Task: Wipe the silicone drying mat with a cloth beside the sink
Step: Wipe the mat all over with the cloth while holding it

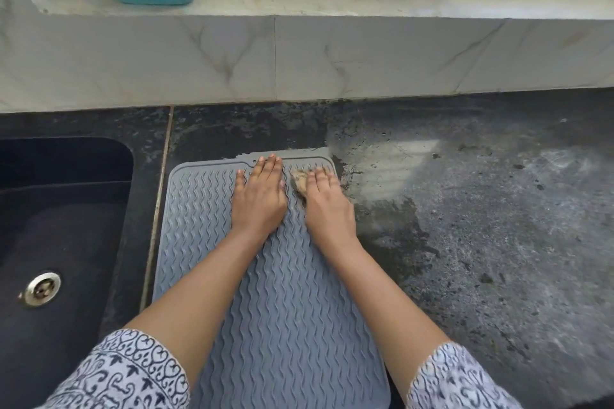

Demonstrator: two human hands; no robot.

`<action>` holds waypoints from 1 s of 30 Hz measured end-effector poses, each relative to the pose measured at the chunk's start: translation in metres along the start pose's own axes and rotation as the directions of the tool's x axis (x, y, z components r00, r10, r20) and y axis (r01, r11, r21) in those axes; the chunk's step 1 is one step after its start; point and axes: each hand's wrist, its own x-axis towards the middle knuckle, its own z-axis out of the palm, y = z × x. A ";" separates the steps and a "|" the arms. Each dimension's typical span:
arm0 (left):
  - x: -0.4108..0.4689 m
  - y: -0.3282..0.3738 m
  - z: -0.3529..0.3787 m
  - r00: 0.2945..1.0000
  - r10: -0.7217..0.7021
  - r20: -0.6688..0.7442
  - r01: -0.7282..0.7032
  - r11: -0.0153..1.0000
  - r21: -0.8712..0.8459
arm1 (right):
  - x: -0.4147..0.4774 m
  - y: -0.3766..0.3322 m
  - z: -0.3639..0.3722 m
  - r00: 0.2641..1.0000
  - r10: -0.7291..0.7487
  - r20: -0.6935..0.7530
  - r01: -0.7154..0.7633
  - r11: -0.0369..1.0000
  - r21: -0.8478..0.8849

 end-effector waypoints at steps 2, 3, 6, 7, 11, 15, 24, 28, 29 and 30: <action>0.000 0.000 -0.001 1.000 0.005 0.007 -0.005 1.000 -0.003 | -0.032 -0.005 -0.009 0.999 0.036 0.040 -0.036 0.999 0.003; 0.000 0.000 -0.001 1.000 0.010 0.010 -0.010 1.000 0.001 | -0.049 -0.006 -0.015 0.996 0.033 0.080 -0.033 0.999 -0.006; -0.001 0.000 -0.002 1.000 0.014 0.017 -0.014 1.000 0.003 | -0.082 0.001 -0.033 0.983 0.006 0.186 -0.007 1.000 0.003; -0.001 0.001 -0.002 1.000 0.011 0.017 -0.011 1.000 0.001 | -0.081 0.003 -0.038 0.983 0.021 0.182 -0.026 0.999 0.029; -0.001 0.002 -0.003 1.000 0.010 0.019 -0.010 1.000 -0.003 | -0.032 -0.003 -0.038 0.994 0.105 0.040 -0.110 0.982 0.153; 0.001 0.001 -0.003 1.000 0.007 0.004 -0.007 1.000 -0.005 | 0.016 -0.004 -0.002 0.996 0.082 0.016 -0.083 0.996 0.046; -0.001 0.000 0.000 1.000 0.011 0.011 -0.011 1.000 -0.007 | -0.077 -0.002 -0.018 0.987 0.084 0.136 -0.080 0.996 -0.029; -0.001 0.000 -0.001 1.000 0.009 0.012 -0.009 1.000 -0.002 | -0.073 0.004 -0.036 0.993 0.033 0.115 -0.038 0.999 0.034; -0.001 0.000 -0.001 1.000 0.009 0.015 -0.009 1.000 -0.001 | -0.057 0.004 -0.037 0.997 0.045 0.071 -0.049 0.996 0.068; 0.000 0.000 -0.001 1.000 0.006 0.015 -0.006 1.000 0.003 | -0.038 0.004 -0.033 0.998 0.063 0.026 -0.066 0.992 0.105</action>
